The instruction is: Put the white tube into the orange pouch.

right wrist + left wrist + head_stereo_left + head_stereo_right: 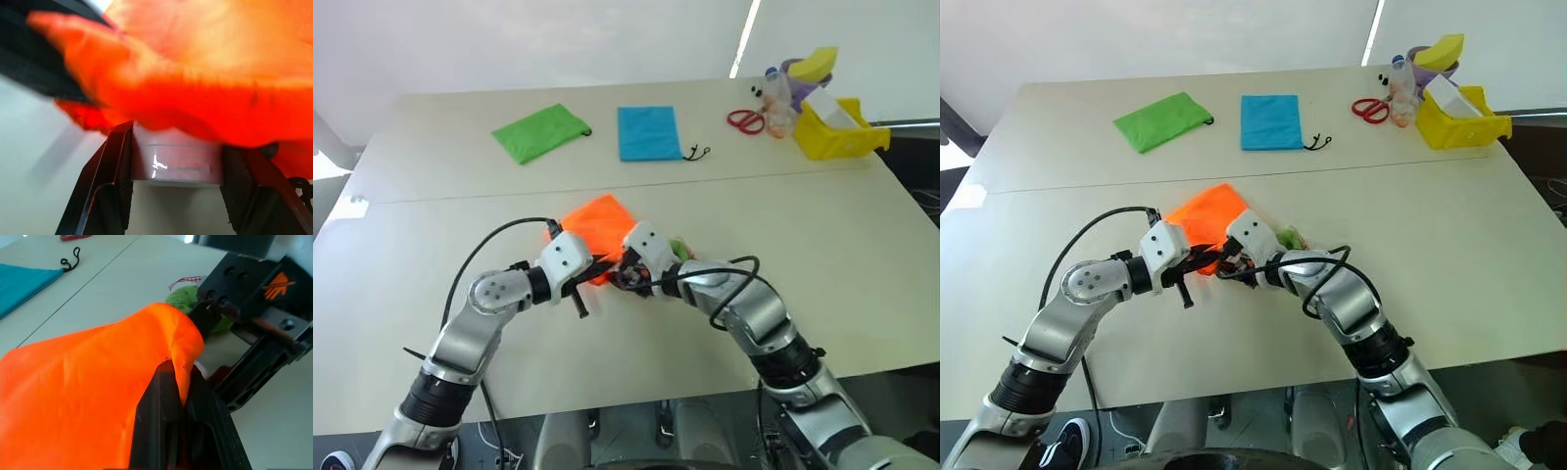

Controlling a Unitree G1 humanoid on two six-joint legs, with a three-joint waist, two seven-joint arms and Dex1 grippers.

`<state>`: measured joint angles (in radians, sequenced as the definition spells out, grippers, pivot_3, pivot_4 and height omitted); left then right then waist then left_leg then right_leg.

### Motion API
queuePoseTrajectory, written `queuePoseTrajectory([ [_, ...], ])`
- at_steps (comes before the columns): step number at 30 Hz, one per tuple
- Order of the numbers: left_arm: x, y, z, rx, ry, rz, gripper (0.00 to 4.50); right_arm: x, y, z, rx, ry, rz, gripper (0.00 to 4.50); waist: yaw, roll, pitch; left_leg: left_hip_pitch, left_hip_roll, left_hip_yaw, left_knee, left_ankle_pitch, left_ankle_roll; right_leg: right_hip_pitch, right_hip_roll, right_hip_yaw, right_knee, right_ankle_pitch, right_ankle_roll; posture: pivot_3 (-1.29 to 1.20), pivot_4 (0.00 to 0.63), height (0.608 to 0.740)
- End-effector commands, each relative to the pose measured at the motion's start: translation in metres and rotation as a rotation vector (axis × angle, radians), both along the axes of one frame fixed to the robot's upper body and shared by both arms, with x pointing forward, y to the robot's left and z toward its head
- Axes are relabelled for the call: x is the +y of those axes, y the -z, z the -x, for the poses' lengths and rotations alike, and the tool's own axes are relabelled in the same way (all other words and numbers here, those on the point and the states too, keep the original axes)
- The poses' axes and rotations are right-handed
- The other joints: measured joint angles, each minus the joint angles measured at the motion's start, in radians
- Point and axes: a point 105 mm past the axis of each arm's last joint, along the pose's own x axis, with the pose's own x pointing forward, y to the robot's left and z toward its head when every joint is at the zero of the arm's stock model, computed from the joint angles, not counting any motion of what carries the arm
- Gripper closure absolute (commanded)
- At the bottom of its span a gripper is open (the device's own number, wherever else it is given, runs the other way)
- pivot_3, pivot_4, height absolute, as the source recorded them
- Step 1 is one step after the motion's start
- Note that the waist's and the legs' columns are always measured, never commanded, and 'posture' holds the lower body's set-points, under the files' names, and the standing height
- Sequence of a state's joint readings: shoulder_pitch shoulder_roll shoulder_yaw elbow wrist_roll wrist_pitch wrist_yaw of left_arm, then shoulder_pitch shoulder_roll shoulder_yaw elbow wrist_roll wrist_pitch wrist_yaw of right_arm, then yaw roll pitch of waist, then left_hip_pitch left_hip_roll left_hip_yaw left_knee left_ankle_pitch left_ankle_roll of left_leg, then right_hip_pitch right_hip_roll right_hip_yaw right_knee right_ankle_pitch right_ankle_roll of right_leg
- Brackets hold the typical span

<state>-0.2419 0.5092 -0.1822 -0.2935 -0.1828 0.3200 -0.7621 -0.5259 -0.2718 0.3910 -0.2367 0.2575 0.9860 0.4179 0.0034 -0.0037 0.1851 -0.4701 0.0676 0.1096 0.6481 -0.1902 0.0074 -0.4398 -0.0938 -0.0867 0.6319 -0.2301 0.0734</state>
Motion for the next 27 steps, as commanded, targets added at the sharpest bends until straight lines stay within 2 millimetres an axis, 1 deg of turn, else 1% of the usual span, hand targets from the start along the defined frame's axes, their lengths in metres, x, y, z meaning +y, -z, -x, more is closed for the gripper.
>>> queuePoseTrajectory([
  [1,-0.004,-0.008,0.003,-0.038,0.023,0.006,4.5,0.002,-0.01,-0.007,-0.033,0.027,-0.015,2.71,0.0,0.0,0.0,0.0,0.0,0.0,0.0,0.0,0.0,0.0,0.0,0.0,0.0,0.0,0.0,0.0,0.15,0.736],
  [4,-0.004,-0.008,0.004,-0.031,0.024,0.005,4.5,0.001,-0.011,-0.01,-0.029,0.049,-0.021,2.71,-0.001,0.0,0.0,0.0,0.0,0.0,0.0,0.0,0.0,0.0,0.0,0.0,0.0,0.0,0.0,0.0,0.15,0.736],
  [7,-0.003,-0.008,0.004,-0.029,0.018,0.001,4.5,-0.001,-0.024,-0.009,-0.036,0.055,-0.093,2.71,-0.001,0.0,0.0,0.0,0.0,0.0,0.0,0.0,0.0,0.0,0.0,0.0,0.0,0.0,0.0,0.0,0.15,0.736],
  [10,-0.002,-0.008,0.004,-0.03,0.017,0.002,4.5,-0.003,-0.023,-0.009,-0.05,0.038,-0.074,2.71,0.001,0.0,0.0,0.0,0.0,0.0,0.0,0.0,0.0,0.0,0.0,0.0,0.0,0.0,0.0,0.0,0.15,0.736],
  [12,-0.004,-0.008,0.005,-0.035,0.024,0.003,4.5,0.0,-0.023,-0.007,-0.049,0.023,-0.082,2.71,0.0,0.0,0.0,0.0,0.0,0.0,0.0,0.0,0.0,0.0,0.0,0.0,0.0,0.0,0.0,0.0,0.15,0.736],
  [16,-0.005,-0.01,0.003,-0.041,0.021,0.008,4.5,0.011,-0.017,0.006,-0.019,-0.067,-0.08,2.71,-0.001,0.0,0.0,0.0,0.0,0.0,0.0,0.0,0.0,-0.001,0.0,0.0,0.0,0.0,0.0,0.0,0.15,0.736],
  [18,-0.005,-0.01,0.003,-0.043,0.017,0.007,4.5,0.013,-0.014,0.011,-0.013,-0.09,-0.075,2.71,-0.001,0.0,0.0,0.0,0.0,0.0,-0.001,0.0,0.0,-0.001,0.0,0.0,0.0,0.0,0.0,0.0,0.15,0.736],
  [22,-0.004,-0.009,0.003,-0.043,0.013,0.005,4.5,0.013,-0.014,0.006,-0.021,-0.076,-0.072,2.71,-0.005,0.0,0.0,0.0,0.0,0.0,0.0,0.0,0.0,0.0,0.0,0.0,0.0,0.0,0.0,0.0,0.15,0.736],
  [26,-0.003,-0.006,0.003,-0.039,0.013,-0.005,4.5,0.016,-0.018,0.0,-0.032,-0.067,-0.092,2.71,-0.015,0.0,0.0,0.0,0.0,0.0,0.0,-0.001,-0.002,0.0,0.0,0.0,0.0,0.0,0.0,0.0,0.15,0.736],
  [27,-0.003,-0.006,0.003,-0.037,0.012,-0.001,4.5,0.016,-0.018,0.0,-0.029,-0.069,-0.095,2.2,-0.016,0.0,0.0,0.0,0.0,0.0,0.0,-0.001,-0.002,0.0,0.0,0.0,0.0,0.0,0.0,0.0,0.15,0.736],
])
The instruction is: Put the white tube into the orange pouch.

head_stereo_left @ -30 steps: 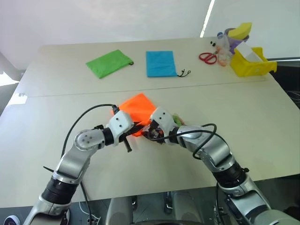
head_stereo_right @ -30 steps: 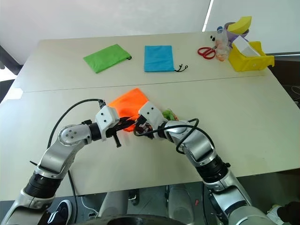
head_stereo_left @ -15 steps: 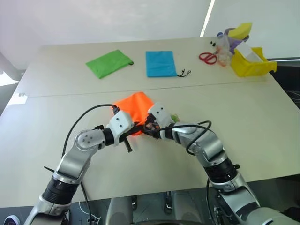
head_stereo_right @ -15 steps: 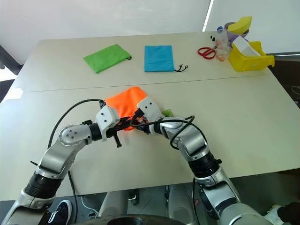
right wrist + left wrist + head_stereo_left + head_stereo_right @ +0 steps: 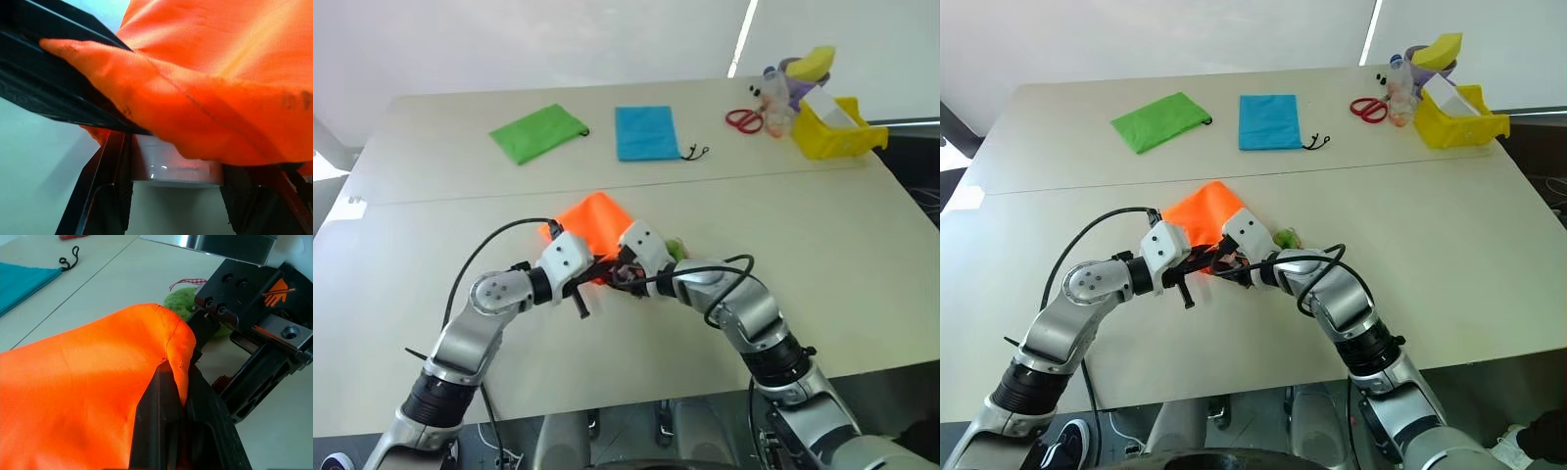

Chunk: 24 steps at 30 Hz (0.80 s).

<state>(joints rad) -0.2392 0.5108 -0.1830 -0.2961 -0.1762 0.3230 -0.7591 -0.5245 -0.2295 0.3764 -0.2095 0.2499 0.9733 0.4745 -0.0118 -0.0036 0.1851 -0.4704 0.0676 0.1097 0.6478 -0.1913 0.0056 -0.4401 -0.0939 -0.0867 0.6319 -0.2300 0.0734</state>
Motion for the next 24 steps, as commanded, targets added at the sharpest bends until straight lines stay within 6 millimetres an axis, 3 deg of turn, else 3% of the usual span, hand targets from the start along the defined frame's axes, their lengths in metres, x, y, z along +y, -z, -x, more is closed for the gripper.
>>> queuePoseTrajectory([
  [1,-0.003,-0.007,0.003,-0.036,0.017,0.008,4.5,0.005,-0.017,-0.003,-0.066,-0.022,-0.039,1.66,-0.001,0.0,0.0,0.0,0.0,0.0,0.0,0.0,0.0,0.0,0.0,0.0,0.0,0.0,0.0,0.0,0.15,0.736],
  [5,-0.003,-0.007,0.003,-0.037,0.015,0.007,4.5,0.003,-0.019,0.002,-0.058,-0.04,-0.055,0.02,-0.001,0.0,0.0,0.0,0.0,0.0,0.0,0.001,0.002,0.0,0.0,0.0,0.0,0.0,0.0,0.0,0.15,0.736],
  [8,-0.002,-0.006,0.004,-0.032,0.012,0.006,4.5,-0.002,-0.024,0.016,-0.057,-0.122,-0.063,0.02,0.001,0.0,0.0,0.0,0.0,0.0,0.0,0.001,0.002,0.0,0.0,0.0,0.0,0.0,0.0,0.0,0.15,0.736],
  [14,0.001,-0.002,0.003,-0.028,0.004,-0.003,4.5,-0.025,-0.047,0.035,-0.061,-0.21,-0.109,0.02,0.001,0.0,0.0,0.0,0.0,0.0,0.0,0.0,0.0,0.0,-0.001,0.0,0.0,0.0,0.0,0.0,0.15,0.736],
  [20,0.004,0.002,0.009,-0.007,0.027,-0.013,4.5,-0.053,-0.055,0.048,-0.07,-0.251,-0.082,0.02,0.001,0.0,0.0,0.0,0.0,-0.001,-0.001,0.0,-0.001,0.0,-0.001,0.0,-0.001,0.0,0.0,0.0,0.15,0.736],
  [24,0.014,0.01,0.017,0.019,0.065,-0.045,4.5,-0.1,-0.054,0.026,-0.086,-0.075,-0.026,0.02,0.001,0.0,0.0,0.0,0.0,-0.001,-0.001,0.0,-0.001,0.0,-0.002,0.0,-0.002,0.0,0.0,0.0,0.15,0.736],
])
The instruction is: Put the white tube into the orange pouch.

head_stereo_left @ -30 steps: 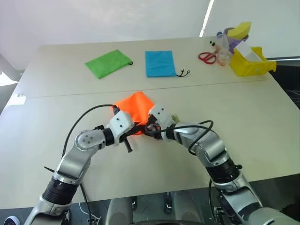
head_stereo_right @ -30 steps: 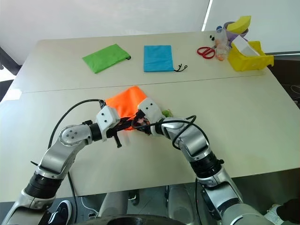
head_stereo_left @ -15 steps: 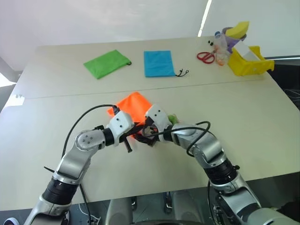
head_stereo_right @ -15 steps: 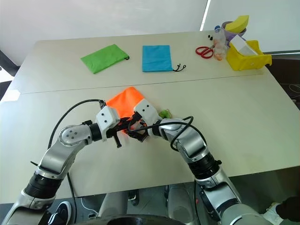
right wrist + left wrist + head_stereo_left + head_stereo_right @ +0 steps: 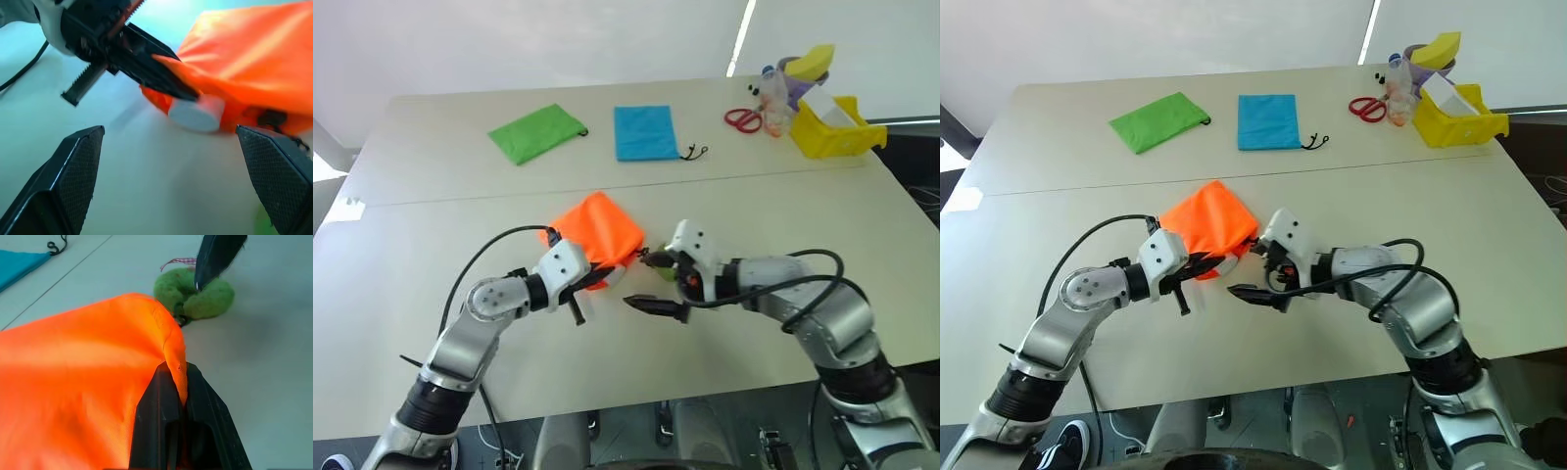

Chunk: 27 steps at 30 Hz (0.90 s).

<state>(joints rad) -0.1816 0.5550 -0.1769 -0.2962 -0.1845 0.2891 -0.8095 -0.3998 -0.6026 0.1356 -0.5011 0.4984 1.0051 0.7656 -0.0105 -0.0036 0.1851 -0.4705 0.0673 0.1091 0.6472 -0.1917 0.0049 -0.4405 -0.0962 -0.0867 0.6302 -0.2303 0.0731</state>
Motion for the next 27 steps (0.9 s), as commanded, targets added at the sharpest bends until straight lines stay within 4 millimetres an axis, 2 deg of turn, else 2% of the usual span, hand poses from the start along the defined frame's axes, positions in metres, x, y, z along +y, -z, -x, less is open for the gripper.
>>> queuePoseTrajectory([
  [1,0.007,-0.003,0.005,-0.015,0.032,-0.009,4.5,-0.032,-0.013,-0.019,-0.1,0.12,0.028,0.02,0.0,0.0,0.0,0.0,0.0,0.0,0.0,0.0,0.0,0.0,-0.001,0.0,0.0,0.0,0.0,0.0,0.15,0.736],
  [4,0.009,-0.001,0.003,-0.021,0.038,-0.028,4.5,-0.05,-0.01,-0.046,-0.159,0.27,0.058,0.02,0.0,0.0,0.0,0.002,0.0,0.0,0.0,0.0,0.0,-0.002,-0.001,0.0,-0.001,0.0,0.0,0.0,0.15,0.736],
  [9,0.007,-0.001,-0.001,-0.035,0.045,-0.033,4.5,-0.059,0.007,-0.067,-0.107,0.409,0.054,0.02,-0.001,0.0,0.0,0.001,0.0,0.0,-0.001,0.0,0.0,0.0,-0.001,0.0,0.0,0.0,0.0,0.0,0.15,0.736],
  [13,0.006,-0.002,-0.002,-0.041,0.047,-0.031,4.5,-0.054,0.012,-0.07,-0.108,0.397,0.085,0.02,-0.001,0.0,0.0,-0.002,-0.001,0.001,-0.001,0.002,0.003,-0.002,0.0,0.0,0.0,0.0,0.0,0.0,0.15,0.736],
  [16,0.004,-0.002,-0.002,-0.044,0.046,-0.026,4.5,-0.058,0.027,-0.069,-0.081,0.396,0.144,0.02,0.002,0.0,0.0,-0.002,-0.001,0.001,0.0,0.002,0.003,-0.002,0.0,0.0,0.0,0.0,0.0,0.0,0.15,0.736],
  [22,0.004,-0.002,-0.003,-0.048,0.041,-0.025,4.5,-0.054,0.034,-0.063,-0.083,0.327,0.196,0.02,0.0,0.0,0.0,-0.001,-0.001,0.001,0.001,0.002,0.003,-0.001,0.0,0.0,0.0,0.001,0.001,0.0,0.15,0.736],
  [25,0.004,-0.002,-0.003,-0.05,0.037,-0.025,4.5,-0.049,0.033,-0.067,-0.106,0.328,0.195,0.76,0.0,0.0,0.0,-0.001,0.0,0.001,0.001,0.002,0.003,-0.001,0.0,0.0,0.001,0.001,0.001,0.0,0.15,0.736],
  [27,0.003,-0.002,-0.003,-0.051,0.036,-0.024,4.5,-0.045,0.033,-0.068,-0.112,0.32,0.2,1.81,0.0,0.0,0.0,-0.001,0.0,0.001,0.001,0.002,0.003,-0.001,0.0,0.0,0.001,0.001,0.001,0.0,0.15,0.736],
])
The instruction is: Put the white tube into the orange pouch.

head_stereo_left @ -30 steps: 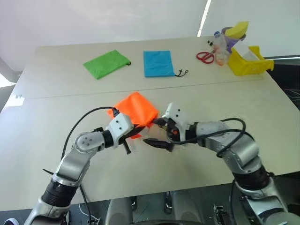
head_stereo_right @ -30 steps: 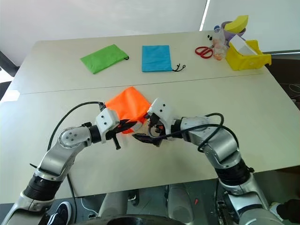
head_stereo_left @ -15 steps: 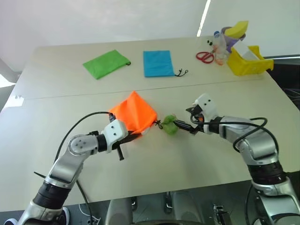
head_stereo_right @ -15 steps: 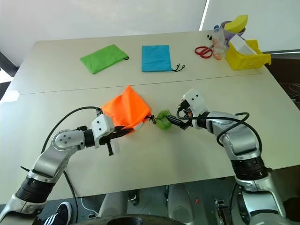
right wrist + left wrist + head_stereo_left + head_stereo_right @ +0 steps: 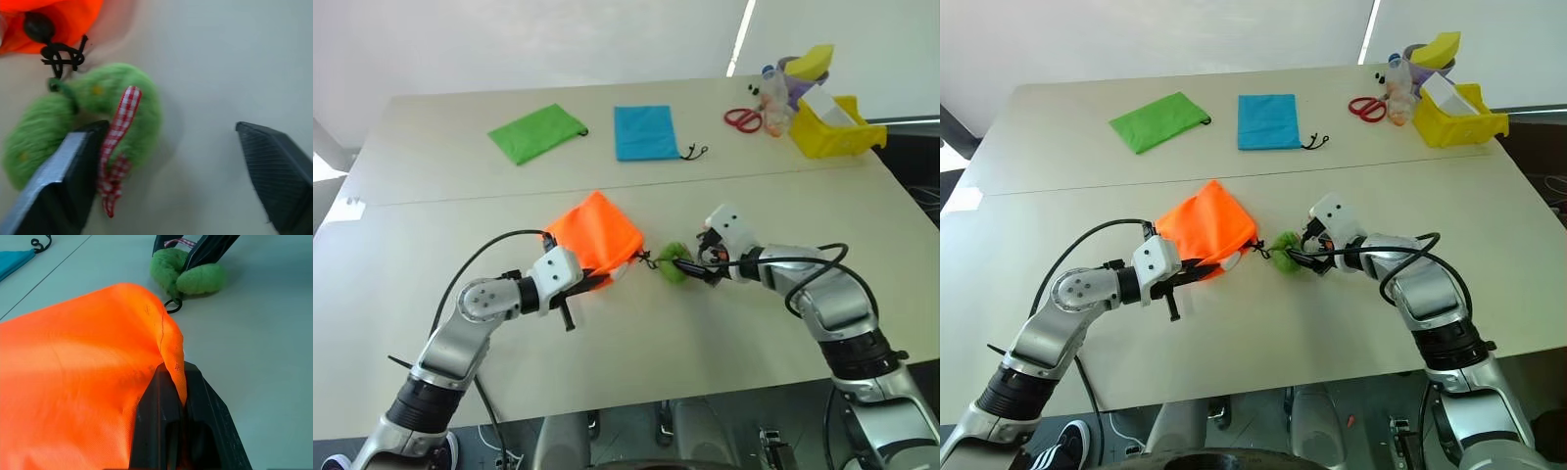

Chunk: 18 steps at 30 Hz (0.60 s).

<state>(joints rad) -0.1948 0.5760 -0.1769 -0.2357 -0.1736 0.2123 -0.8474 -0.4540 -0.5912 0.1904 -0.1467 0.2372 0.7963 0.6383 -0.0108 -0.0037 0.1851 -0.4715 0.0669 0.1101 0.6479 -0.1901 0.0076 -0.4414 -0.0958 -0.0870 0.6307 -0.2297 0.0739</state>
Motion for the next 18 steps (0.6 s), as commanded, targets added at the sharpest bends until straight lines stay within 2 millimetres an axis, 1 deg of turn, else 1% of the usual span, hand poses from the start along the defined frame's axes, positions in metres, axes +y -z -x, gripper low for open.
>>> queuePoseTrajectory([
  [1,-0.003,-0.005,0.0,-0.029,0.01,0.003,4.5,0.005,-0.001,-0.003,-0.023,-0.009,0.024,2.27,0.0,0.0,0.0,0.0,0.0,0.0,0.0,0.0,0.0,0.0,0.0,0.0,0.0,0.0,0.0,0.0,0.15,0.736],
  [3,-0.003,-0.005,0.0,-0.029,0.01,0.003,4.5,0.005,-0.001,-0.002,-0.023,-0.016,0.017,3.35,0.0,0.0,0.0,0.0,0.0,0.0,0.0,0.0,0.0,0.0,0.0,0.0,0.0,0.0,0.0,0.0,0.15,0.736],
  [5,-0.001,-0.005,0.001,-0.028,0.007,0.001,4.5,-0.005,-0.003,0.0,-0.028,-0.006,0.017,4.43,0.003,0.0,0.0,0.0,0.0,0.0,0.0,0.0,0.0,0.0,0.0,0.0,0.0,0.0,0.0,0.0,0.15,0.736],
  [8,0.002,-0.005,0.001,-0.017,-0.007,0.003,4.5,-0.032,-0.006,0.003,-0.073,0.014,0.073,4.48,0.016,0.0,0.0,0.0,0.0,0.0,0.001,-0.001,-0.001,0.0,-0.001,0.0,0.0,0.0,0.0,0.0,0.15,0.736],
  [12,0.005,-0.003,0.002,0.01,-0.011,0.014,4.5,-0.059,-0.012,0.011,-0.062,0.003,0.089,4.48,0.026,0.0,0.0,-0.001,-0.001,0.0,0.001,-0.001,-0.002,0.0,-0.001,0.0,-0.001,0.0,0.0,0.0,0.15,0.736],
  [14,0.005,-0.004,0.003,0.012,-0.011,0.017,4.5,-0.066,-0.02,0.017,-0.055,-0.018,0.081,4.48,0.024,0.0,0.0,-0.001,-0.001,0.001,0.001,-0.001,-0.001,0.0,-0.001,0.0,-0.001,0.0,0.0,0.0,0.15,0.736],
  [18,0.003,-0.005,0.003,0.02,0.002,0.025,4.5,-0.062,-0.039,0.03,-0.054,-0.105,0.022,4.48,0.021,0.0,0.0,0.0,0.0,0.0,0.0,0.0,0.0,0.0,0.001,0.0,0.0,0.0,0.0,0.0,0.15,0.736],
])
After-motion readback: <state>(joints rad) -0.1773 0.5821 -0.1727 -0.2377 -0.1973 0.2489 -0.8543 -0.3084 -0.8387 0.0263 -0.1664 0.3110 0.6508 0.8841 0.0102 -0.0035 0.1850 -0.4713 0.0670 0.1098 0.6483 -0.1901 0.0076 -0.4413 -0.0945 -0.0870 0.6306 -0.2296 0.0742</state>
